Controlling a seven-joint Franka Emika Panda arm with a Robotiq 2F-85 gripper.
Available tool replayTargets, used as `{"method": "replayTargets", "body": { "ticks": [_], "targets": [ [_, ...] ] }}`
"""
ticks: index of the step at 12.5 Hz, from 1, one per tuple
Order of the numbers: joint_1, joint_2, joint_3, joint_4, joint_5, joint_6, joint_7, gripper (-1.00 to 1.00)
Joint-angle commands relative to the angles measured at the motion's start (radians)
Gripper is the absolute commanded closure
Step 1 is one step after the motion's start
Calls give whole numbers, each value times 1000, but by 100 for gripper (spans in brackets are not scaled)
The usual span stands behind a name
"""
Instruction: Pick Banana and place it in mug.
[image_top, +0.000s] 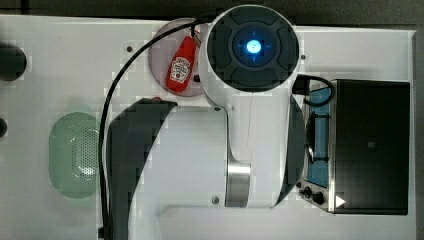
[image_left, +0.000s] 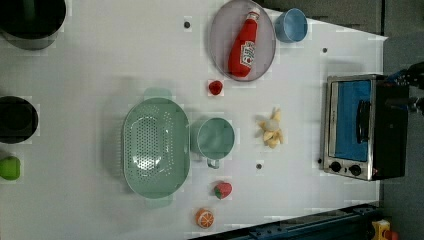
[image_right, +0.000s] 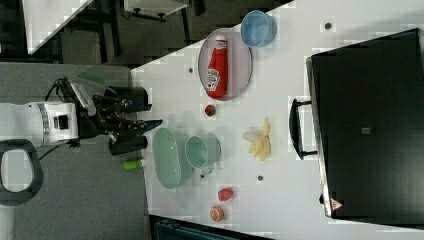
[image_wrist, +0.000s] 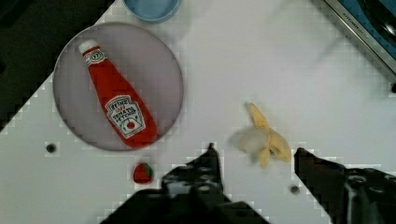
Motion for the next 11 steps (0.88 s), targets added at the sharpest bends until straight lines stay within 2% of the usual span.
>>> {"method": "replayTargets", "body": {
  "ticks": [1,3,7,11],
  "targets": [
    [-11,-252,-43,-104,17,-146,-44,-60],
    [-11,-244,-43,-143,17,-145,-47,-99],
    [-10,-173,-38,-294,17,-37,-88,-100],
    [-8,-59,-28,-467,17,271,-205,-100]
  ]
}}
